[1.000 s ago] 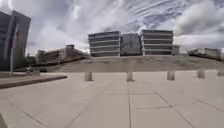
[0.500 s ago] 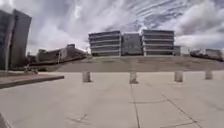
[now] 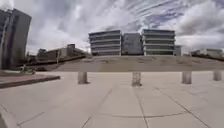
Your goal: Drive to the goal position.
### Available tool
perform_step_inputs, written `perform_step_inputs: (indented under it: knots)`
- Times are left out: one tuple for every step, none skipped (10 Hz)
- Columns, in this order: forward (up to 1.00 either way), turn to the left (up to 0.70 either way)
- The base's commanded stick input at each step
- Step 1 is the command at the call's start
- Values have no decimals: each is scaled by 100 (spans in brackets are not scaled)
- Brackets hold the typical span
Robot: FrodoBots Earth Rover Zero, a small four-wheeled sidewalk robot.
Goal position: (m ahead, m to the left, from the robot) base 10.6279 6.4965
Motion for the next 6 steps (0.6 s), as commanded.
perform_step_inputs:
  knots:
    - [100, 0]
    - [100, 0]
    - [100, 0]
    - [100, 0]
    - [100, 0]
    - [100, 0]
